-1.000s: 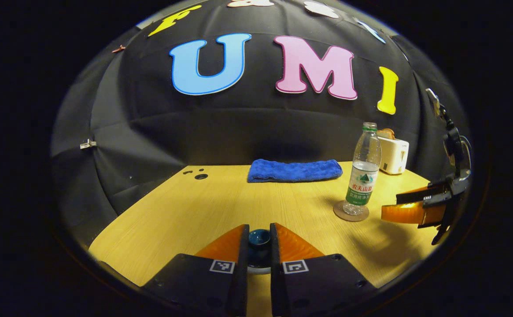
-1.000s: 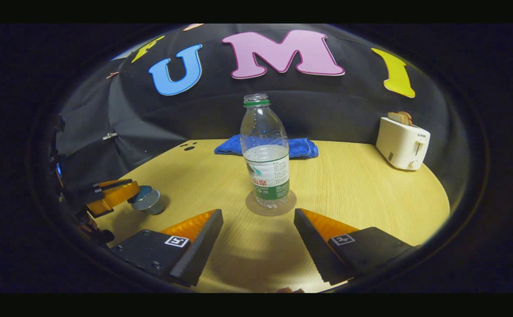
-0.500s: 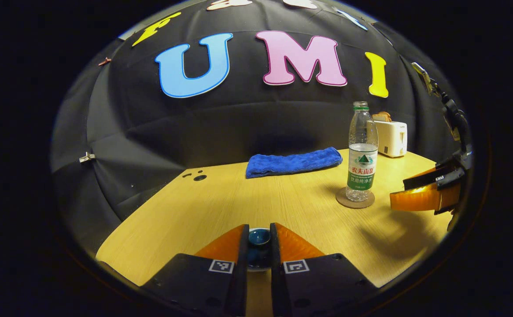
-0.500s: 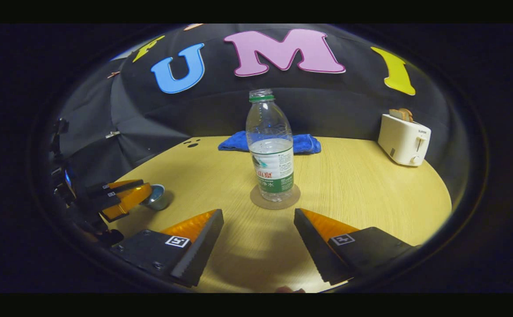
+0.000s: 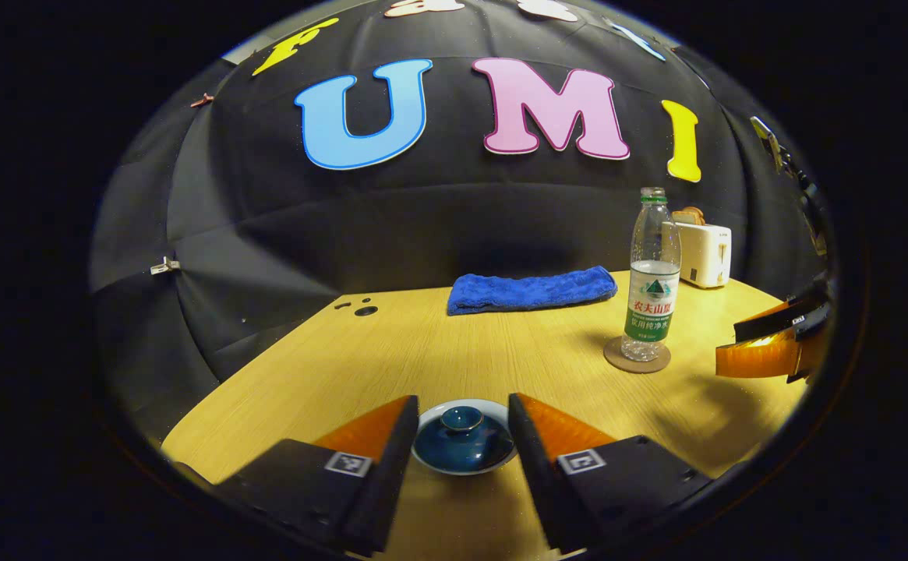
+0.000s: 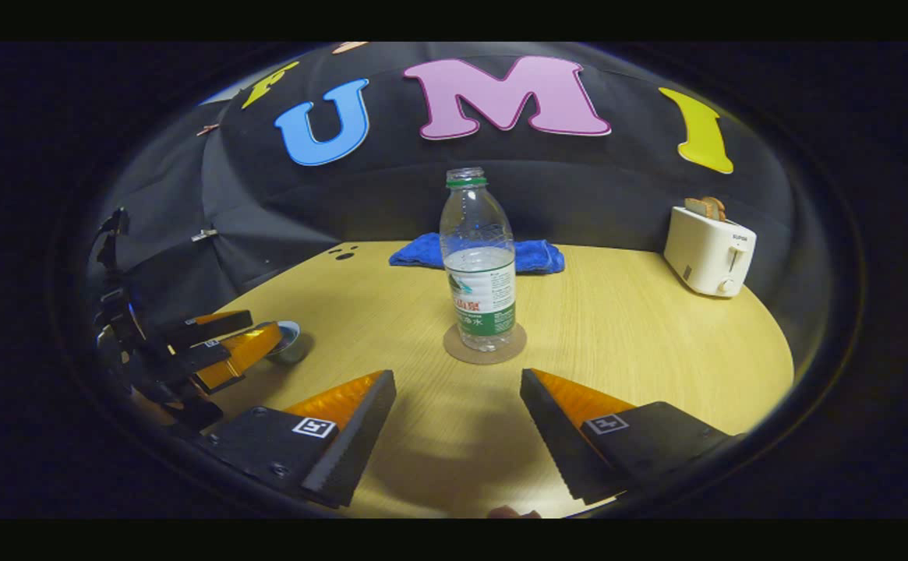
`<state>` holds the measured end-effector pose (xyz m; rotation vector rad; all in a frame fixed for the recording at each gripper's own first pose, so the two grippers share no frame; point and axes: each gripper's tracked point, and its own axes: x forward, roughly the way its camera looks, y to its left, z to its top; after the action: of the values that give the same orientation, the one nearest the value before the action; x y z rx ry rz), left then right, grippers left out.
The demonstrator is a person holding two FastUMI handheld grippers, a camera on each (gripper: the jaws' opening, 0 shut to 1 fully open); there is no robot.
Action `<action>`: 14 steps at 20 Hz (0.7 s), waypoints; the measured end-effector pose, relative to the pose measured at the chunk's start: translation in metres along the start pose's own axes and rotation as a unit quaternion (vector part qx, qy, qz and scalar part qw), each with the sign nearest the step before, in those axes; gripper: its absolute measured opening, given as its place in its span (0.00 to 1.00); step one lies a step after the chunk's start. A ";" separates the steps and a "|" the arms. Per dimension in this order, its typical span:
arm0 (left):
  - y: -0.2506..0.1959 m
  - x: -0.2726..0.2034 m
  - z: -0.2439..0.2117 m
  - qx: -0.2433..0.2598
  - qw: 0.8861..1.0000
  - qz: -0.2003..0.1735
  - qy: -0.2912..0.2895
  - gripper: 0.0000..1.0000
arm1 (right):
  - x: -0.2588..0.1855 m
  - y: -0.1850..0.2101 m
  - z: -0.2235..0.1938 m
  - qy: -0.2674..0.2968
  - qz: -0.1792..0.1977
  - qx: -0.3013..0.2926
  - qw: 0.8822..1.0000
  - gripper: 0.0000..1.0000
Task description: Open the teacup lid with one hand, grasp the water bottle and pour water into the teacup with the other hand; after pouring, place the water bottle on the coaster and then close the teacup lid.
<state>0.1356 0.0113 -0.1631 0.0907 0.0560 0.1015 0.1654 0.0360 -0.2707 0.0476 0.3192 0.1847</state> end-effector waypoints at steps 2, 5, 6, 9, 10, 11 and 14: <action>0.001 -0.010 0.013 -0.002 1.000 0.002 -0.004 0.90 | -0.012 -0.006 0.010 -0.003 -0.006 -0.001 1.000 1.00; 0.005 -0.038 0.048 -0.001 1.000 0.008 -0.016 0.97 | -0.042 -0.019 0.039 -0.021 -0.020 -0.007 1.000 0.99; 0.005 -0.050 0.064 -0.005 1.000 0.009 -0.020 0.97 | -0.053 -0.023 0.050 -0.031 -0.023 -0.012 0.999 0.99; 0.010 -0.089 0.115 -0.014 0.999 0.029 -0.040 0.97 | -0.090 -0.037 0.086 -0.062 -0.040 -0.025 0.997 0.99; 0.010 -0.101 0.134 -0.018 0.998 0.036 -0.050 0.97 | -0.101 -0.038 0.098 -0.074 -0.040 -0.022 0.996 0.99; 0.010 -0.114 0.153 -0.024 0.997 0.043 -0.059 0.97 | -0.111 -0.038 0.108 -0.085 -0.040 -0.020 0.995 0.99; -0.004 -0.139 0.198 -0.054 0.995 0.039 -0.079 0.97 | -0.143 -0.039 0.138 -0.116 -0.040 -0.012 0.992 0.99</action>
<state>0.0098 -0.0244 0.0403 -0.0073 -0.1120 0.1755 0.0828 -0.0314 -0.0987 0.0324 0.0878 0.1017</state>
